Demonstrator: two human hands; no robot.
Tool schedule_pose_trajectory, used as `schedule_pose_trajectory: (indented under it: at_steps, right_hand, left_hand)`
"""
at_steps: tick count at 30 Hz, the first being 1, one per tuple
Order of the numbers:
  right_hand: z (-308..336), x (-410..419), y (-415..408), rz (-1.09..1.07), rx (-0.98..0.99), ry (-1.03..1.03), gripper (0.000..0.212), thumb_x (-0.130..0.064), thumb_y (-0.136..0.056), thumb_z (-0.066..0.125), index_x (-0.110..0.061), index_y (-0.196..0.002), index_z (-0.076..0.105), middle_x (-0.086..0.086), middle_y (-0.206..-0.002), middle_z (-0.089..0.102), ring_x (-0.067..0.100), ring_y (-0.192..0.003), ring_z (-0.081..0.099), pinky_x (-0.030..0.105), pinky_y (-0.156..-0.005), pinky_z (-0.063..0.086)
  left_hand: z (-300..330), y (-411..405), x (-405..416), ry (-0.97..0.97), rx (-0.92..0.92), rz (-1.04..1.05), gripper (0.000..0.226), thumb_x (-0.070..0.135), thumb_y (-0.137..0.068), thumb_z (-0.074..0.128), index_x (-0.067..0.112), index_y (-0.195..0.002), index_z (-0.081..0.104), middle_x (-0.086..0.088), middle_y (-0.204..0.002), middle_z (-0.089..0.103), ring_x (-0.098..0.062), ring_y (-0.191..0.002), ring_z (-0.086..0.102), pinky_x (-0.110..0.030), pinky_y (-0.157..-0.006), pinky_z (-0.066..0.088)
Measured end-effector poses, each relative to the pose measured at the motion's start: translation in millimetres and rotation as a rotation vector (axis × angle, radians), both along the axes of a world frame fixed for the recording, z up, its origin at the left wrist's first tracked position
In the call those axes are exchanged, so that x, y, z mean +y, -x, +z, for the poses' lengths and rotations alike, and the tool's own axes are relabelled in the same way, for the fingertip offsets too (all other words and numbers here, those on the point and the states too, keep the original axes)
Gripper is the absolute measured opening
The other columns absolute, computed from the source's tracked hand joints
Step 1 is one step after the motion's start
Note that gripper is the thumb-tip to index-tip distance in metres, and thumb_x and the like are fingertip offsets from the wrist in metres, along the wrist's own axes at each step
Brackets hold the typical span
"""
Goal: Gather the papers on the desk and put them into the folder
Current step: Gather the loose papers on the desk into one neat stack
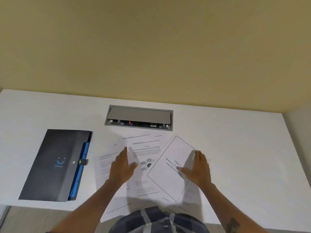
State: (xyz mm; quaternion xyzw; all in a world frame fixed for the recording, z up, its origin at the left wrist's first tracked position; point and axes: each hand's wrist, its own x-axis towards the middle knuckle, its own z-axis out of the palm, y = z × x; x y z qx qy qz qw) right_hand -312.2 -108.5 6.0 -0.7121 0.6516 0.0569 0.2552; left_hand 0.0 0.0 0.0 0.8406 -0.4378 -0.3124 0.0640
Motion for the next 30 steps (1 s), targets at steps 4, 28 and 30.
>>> schedule_pose_trajectory:
  at_steps: [4, 28, 30]
  right_hand:
    - [-10.7, -2.8, 3.4, -0.004, 0.07, -0.052, 0.138, -0.079, -0.064, 0.078, -0.007, -0.162, 0.015, 0.007, -0.165, 0.025, 0.03, -0.154, 0.026, 0.053, -0.114, 0.042]
    - [-44.0, 17.0, -7.0, 0.06, -0.057, -0.048, 0.121, -0.03, -0.075, 0.091, -0.009, -0.166, 0.014, 0.001, -0.174, 0.021, 0.025, -0.154, 0.032, 0.046, -0.118, 0.025]
    - [-43.6, 20.0, -11.2, 0.078, -0.07, -0.024, 0.116, -0.025, -0.074, 0.091, -0.012, -0.166, 0.02, 0.002, -0.172, 0.027, 0.026, -0.154, 0.034, 0.044, -0.117, 0.024]
  left_hand:
    - [-6.3, -11.1, -22.6, -0.007, -0.004, -0.101, 0.109, 0.053, -0.077, 0.078, 0.01, -0.157, 0.017, -0.011, -0.164, 0.03, -0.032, -0.149, 0.035, -0.054, -0.116, 0.041]
    - [-37.4, -0.6, -29.1, 0.061, 0.055, -0.279, 0.129, 0.057, -0.071, 0.082, 0.02, -0.163, -0.001, -0.003, -0.172, 0.012, -0.03, -0.159, 0.011, -0.062, -0.124, 0.007]
    - [-37.2, 0.3, -27.8, 0.076, 0.059, -0.27, 0.128, 0.048, -0.069, 0.088, 0.02, -0.163, 0.005, -0.005, -0.168, 0.025, -0.03, -0.156, 0.021, -0.054, -0.126, 0.017]
